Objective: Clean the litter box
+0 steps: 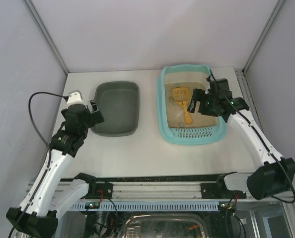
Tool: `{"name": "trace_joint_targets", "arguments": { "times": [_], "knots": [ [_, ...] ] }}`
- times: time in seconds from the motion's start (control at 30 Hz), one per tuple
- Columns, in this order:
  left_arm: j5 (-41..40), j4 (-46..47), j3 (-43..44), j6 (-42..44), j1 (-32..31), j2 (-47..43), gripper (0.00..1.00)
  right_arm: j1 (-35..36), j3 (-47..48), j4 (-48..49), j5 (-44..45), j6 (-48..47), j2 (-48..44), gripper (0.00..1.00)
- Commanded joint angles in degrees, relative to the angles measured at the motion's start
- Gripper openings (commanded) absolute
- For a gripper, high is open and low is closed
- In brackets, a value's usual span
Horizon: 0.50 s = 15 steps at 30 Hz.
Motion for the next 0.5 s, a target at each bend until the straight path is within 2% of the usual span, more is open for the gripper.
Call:
{"name": "trace_joint_targets", "arguments": {
  "times": [0.0, 0.07, 0.17, 0.47],
  "knots": [
    [2.11, 2.01, 2.25, -0.40, 0.13, 2.65, 1.00, 1.47, 8.42, 3.82, 0.69, -2.93, 8.89, 0.71],
    [3.36, 2.99, -0.14, -0.40, -0.01, 1.59, 1.00, -0.62, 7.88, 5.25, -3.78, -2.40, 14.29, 0.76],
    [1.82, 4.44, -2.89, 0.21, -1.45, -0.44, 1.00, -0.08, 6.26, 8.28, -0.43, -2.95, 19.05, 0.84],
    [0.49, 4.66, -3.08, 1.16, -2.21, 0.49, 1.00, -0.61, 5.97, 15.74, -0.70, -5.01, 30.53, 0.85]
  ]
}}
